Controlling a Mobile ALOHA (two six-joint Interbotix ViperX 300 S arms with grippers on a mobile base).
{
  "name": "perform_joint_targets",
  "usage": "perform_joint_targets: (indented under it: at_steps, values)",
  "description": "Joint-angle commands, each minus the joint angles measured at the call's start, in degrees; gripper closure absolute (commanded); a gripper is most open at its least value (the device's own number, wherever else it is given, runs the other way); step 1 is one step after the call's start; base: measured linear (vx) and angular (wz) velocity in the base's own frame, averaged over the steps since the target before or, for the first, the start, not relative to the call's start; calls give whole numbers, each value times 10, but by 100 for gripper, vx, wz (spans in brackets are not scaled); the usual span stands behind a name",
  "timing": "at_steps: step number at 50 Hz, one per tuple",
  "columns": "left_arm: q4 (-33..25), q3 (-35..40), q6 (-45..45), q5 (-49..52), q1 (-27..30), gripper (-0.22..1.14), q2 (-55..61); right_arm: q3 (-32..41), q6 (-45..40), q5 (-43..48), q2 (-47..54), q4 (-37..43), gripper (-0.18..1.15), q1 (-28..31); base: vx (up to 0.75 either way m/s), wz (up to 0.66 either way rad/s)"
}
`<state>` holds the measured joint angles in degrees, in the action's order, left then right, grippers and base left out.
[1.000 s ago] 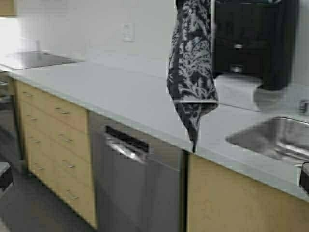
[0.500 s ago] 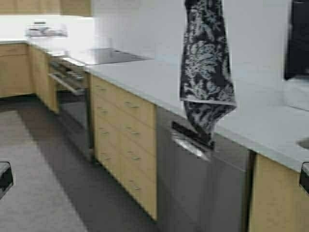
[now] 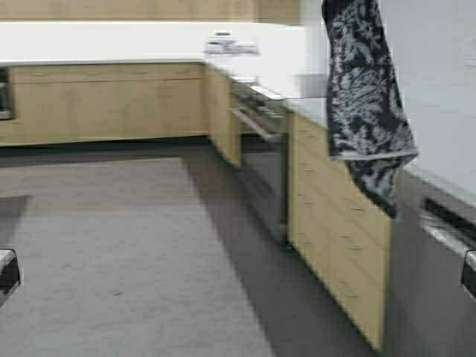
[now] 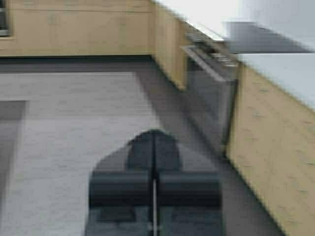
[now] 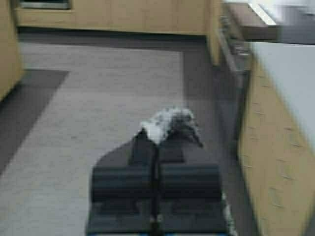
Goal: Get the cloth and wipe up the spill under the wine glass
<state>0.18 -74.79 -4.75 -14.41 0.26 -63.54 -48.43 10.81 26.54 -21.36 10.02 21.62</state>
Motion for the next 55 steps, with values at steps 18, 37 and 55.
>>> perform_joint_targets:
  at_steps: [18,37,55]
  values:
    - [2,13,3,-12,1,89,14,8,2,9,-9,0,91,1,-1,60]
    - [1,21,-11,-13,1,89,7,3,4,10,-9,0,91,-4,3,50]
    - [0,14,-31,-11,1,89,0,-14,5,38,-9,0,91,-18,5,48]
